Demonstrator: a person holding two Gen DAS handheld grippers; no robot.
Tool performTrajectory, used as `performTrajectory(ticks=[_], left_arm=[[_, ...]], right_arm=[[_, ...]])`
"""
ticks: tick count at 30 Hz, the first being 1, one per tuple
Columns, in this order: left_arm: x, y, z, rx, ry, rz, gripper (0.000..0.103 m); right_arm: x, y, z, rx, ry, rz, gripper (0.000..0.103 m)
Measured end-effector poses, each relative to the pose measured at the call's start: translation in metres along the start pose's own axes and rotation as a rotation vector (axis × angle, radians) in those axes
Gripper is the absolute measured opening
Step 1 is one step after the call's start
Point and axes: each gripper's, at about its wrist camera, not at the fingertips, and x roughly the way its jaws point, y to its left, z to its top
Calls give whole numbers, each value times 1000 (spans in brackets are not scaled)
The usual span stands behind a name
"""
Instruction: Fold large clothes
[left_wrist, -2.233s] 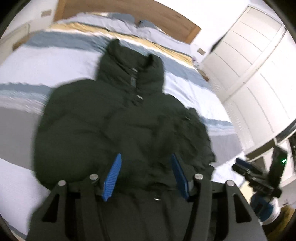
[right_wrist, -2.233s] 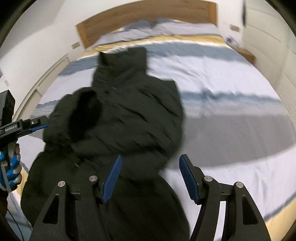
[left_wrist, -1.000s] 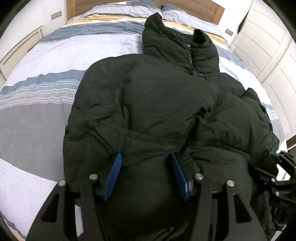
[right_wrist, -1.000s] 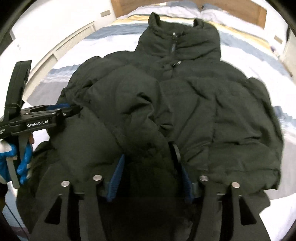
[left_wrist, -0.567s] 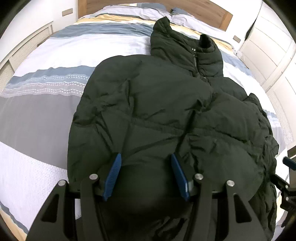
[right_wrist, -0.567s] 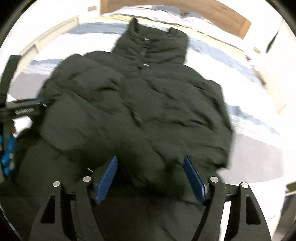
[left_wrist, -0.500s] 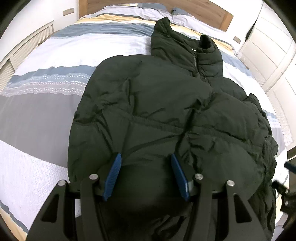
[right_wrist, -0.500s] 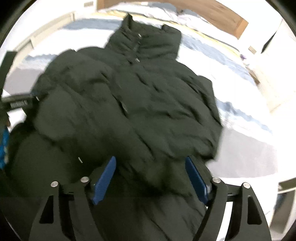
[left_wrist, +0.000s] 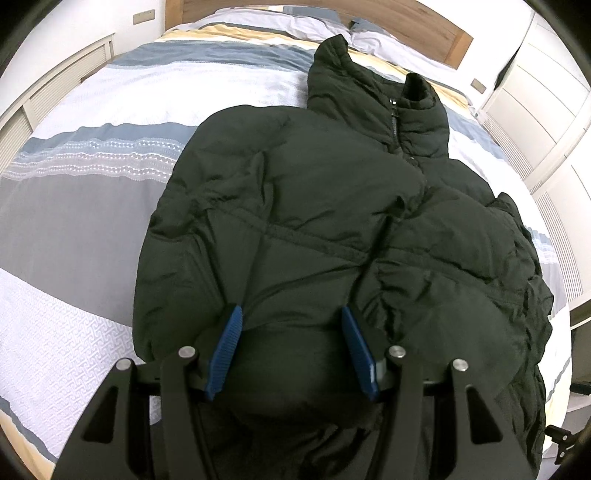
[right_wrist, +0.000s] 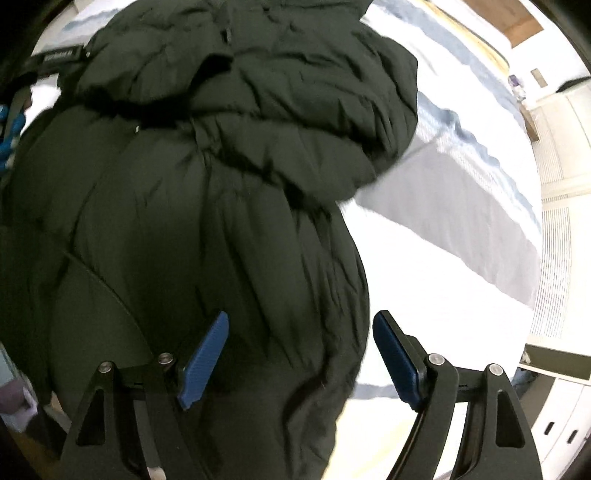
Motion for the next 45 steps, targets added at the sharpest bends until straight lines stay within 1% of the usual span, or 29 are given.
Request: performTrajectory(ticks=[6, 11, 45], left_arm=[[3, 0, 0, -1, 3, 0, 54], [5, 1, 0, -1, 3, -2, 54], [12, 5, -2, -7, 5, -13, 55]], right_arm=[[-4, -5, -11, -15, 26, -11, 80], [-1, -12, -10, -6, 31, -15, 80], [-9, -15, -2, -9, 33, -39, 80]])
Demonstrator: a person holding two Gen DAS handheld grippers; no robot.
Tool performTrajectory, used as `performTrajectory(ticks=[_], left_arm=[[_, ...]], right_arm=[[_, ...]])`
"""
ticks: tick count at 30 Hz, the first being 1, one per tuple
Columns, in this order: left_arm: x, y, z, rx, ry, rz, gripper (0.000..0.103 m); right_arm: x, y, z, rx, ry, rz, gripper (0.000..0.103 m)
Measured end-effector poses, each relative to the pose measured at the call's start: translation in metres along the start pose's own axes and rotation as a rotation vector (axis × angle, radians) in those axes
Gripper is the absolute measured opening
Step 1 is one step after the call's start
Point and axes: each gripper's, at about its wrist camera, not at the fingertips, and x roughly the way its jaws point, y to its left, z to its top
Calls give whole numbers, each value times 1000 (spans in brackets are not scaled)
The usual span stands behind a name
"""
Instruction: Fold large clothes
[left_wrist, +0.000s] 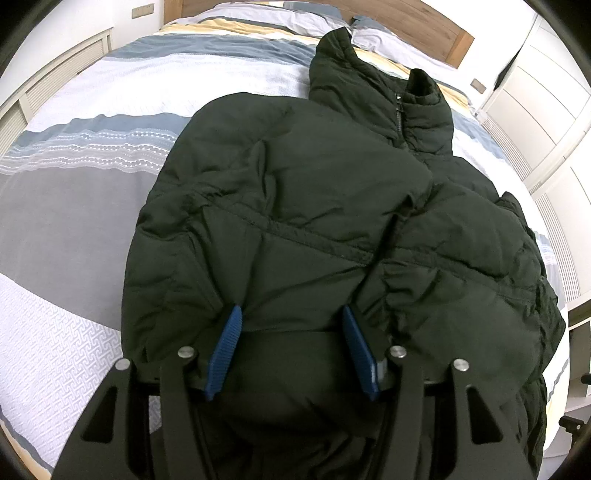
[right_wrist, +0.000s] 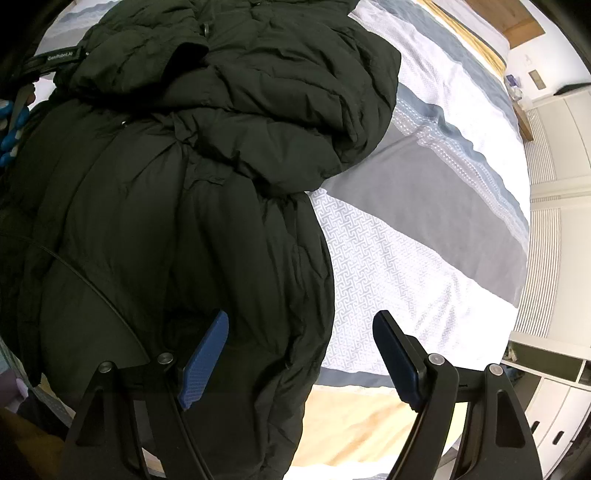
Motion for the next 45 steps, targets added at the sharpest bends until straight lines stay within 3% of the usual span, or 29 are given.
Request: performTrajectory(ticks=[45], left_arm=[[3, 1, -2, -8, -7, -12, 56]], right_arm=[[2, -3, 1, -4, 26, -31, 80]])
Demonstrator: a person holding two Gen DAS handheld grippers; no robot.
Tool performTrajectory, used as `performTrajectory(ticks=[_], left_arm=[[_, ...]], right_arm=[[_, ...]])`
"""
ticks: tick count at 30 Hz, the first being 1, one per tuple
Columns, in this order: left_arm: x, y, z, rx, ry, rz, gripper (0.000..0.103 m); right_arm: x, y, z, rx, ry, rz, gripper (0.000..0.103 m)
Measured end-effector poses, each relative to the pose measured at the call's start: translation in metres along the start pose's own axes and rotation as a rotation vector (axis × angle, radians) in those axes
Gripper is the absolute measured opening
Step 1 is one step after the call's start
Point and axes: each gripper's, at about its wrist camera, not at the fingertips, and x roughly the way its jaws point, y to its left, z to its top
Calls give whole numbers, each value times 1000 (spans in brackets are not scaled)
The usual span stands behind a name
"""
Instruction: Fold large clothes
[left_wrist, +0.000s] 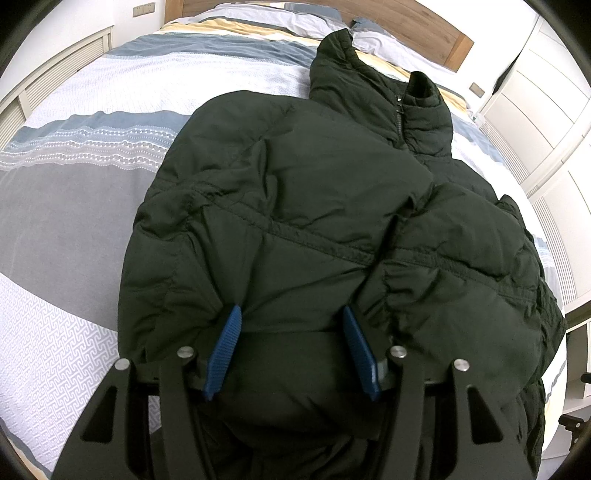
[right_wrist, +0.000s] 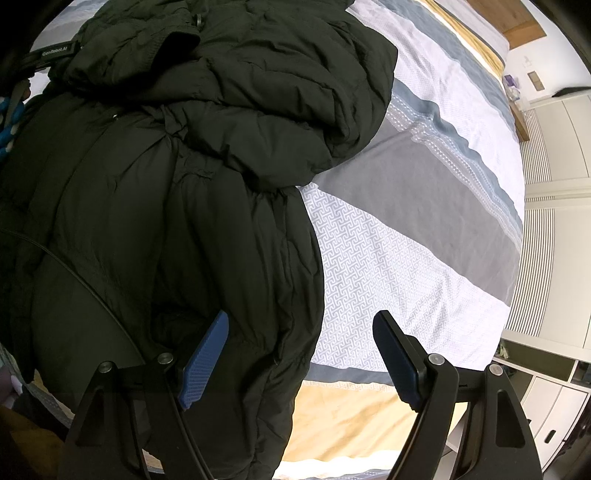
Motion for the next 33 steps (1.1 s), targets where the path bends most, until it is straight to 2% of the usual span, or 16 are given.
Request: performTrajectory(ticks=[33], left_arm=[[0, 1, 0, -2, -2, -3, 56]], right_arm=[[-5, 4, 4, -10, -7, -19, 80]])
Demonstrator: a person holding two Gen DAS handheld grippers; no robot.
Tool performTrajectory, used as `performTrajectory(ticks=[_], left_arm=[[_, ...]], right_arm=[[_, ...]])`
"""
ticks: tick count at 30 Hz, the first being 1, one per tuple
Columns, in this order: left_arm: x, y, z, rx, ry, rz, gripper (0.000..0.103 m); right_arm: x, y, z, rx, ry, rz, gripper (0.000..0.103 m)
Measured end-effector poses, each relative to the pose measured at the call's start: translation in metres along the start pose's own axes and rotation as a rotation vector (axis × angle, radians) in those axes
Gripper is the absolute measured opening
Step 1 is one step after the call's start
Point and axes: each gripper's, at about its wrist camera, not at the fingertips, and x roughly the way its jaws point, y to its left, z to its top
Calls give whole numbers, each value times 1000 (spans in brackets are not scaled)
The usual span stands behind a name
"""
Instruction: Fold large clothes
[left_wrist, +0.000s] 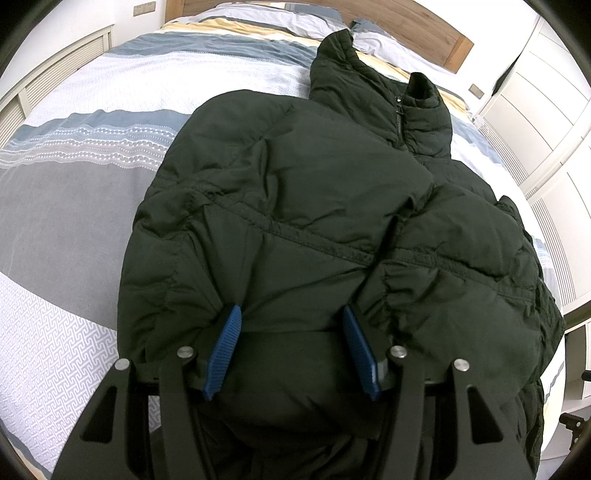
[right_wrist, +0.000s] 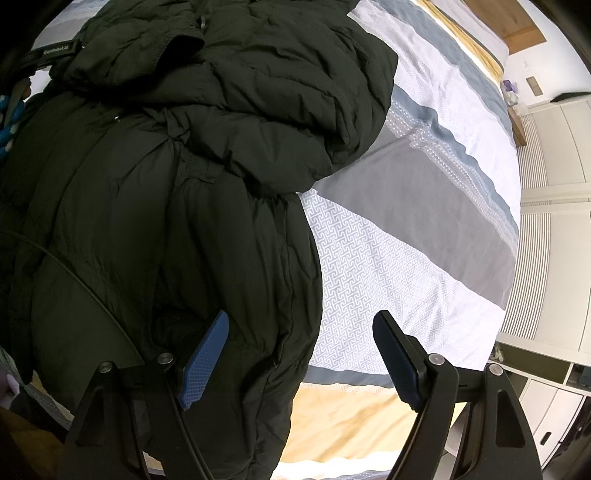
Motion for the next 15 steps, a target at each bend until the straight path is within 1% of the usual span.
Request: performTrajectory(ticks=[15], left_arm=[[-2, -2, 1, 1, -2, -4, 56]], right_arm=[[-10, 0, 4, 4, -12, -4, 80]])
